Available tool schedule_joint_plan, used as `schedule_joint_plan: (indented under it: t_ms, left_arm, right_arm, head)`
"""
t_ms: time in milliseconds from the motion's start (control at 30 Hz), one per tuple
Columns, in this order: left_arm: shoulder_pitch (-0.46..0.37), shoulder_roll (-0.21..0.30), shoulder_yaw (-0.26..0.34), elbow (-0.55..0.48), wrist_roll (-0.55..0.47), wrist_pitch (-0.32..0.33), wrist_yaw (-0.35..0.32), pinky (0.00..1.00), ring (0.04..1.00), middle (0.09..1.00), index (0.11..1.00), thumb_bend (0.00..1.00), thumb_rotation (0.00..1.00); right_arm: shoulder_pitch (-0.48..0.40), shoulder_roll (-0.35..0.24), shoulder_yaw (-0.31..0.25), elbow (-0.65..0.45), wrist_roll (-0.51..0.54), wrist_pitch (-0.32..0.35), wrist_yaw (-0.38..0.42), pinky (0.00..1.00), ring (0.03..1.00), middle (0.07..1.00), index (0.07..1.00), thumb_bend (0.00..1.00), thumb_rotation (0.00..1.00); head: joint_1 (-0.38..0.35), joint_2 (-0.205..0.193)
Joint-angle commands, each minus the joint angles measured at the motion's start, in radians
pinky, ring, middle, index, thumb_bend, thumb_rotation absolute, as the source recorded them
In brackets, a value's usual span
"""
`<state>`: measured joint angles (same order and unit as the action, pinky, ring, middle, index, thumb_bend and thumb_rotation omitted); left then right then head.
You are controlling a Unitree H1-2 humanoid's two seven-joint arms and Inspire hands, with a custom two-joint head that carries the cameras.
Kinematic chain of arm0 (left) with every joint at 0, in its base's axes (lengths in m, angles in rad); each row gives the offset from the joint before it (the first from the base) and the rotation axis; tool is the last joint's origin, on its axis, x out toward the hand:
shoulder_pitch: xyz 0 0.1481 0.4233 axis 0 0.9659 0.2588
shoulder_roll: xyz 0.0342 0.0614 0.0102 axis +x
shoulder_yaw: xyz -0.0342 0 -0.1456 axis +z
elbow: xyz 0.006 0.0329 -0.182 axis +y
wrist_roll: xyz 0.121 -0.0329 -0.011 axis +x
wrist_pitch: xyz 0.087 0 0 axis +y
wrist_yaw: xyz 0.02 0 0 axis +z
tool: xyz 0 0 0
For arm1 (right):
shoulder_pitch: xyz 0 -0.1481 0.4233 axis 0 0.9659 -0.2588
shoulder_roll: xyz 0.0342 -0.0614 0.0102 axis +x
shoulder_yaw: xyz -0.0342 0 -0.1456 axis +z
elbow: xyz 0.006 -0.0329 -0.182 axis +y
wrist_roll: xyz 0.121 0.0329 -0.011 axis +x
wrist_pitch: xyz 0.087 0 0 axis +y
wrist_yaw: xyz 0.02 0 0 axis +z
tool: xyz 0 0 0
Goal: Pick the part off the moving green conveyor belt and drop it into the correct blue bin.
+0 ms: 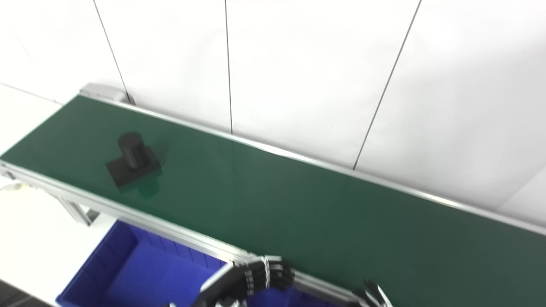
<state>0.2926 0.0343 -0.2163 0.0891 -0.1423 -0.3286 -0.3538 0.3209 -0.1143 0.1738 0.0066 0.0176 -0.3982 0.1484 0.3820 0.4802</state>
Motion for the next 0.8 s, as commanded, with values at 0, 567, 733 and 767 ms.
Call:
schedule_joint_plan:
  t_ms: [0, 567, 733, 767]
  left_arm:
    - [-0.019, -0.009, -0.004, -0.007, 0.002, -0.043, 0.005, 0.73, 0.742, 0.757, 0.773, 0.97, 0.42]
    - [-0.031, -0.021, -0.005, 0.027, -0.003, -0.059, 0.007, 0.73, 0.742, 0.753, 0.77, 0.98, 0.38]
    - [-0.033, -0.025, -0.004, 0.034, 0.001, -0.065, 0.011, 0.73, 0.741, 0.752, 0.77, 0.99, 0.38]
    - [-0.033, -0.026, -0.004, 0.033, 0.001, -0.064, 0.011, 0.73, 0.741, 0.752, 0.77, 0.99, 0.38]
  right_arm:
    - [-0.014, 0.002, -0.005, -0.007, 0.006, -0.054, 0.007, 0.57, 0.699, 0.784, 0.871, 0.73, 0.82]
    - [-0.029, -0.006, -0.009, 0.01, 0.005, -0.064, 0.01, 0.55, 0.689, 0.776, 0.868, 0.72, 0.82]
    - [-0.03, -0.009, -0.01, 0.006, 0.007, -0.058, 0.012, 0.55, 0.691, 0.777, 0.865, 0.73, 0.82]
    - [-0.03, -0.011, -0.01, 0.007, 0.005, -0.06, 0.012, 0.56, 0.693, 0.78, 0.867, 0.73, 0.82]
  head:
    - [0.0, -0.001]
    - [0.0, -0.004]
    - [-0.004, -0.002]
    - [-0.004, -0.003]
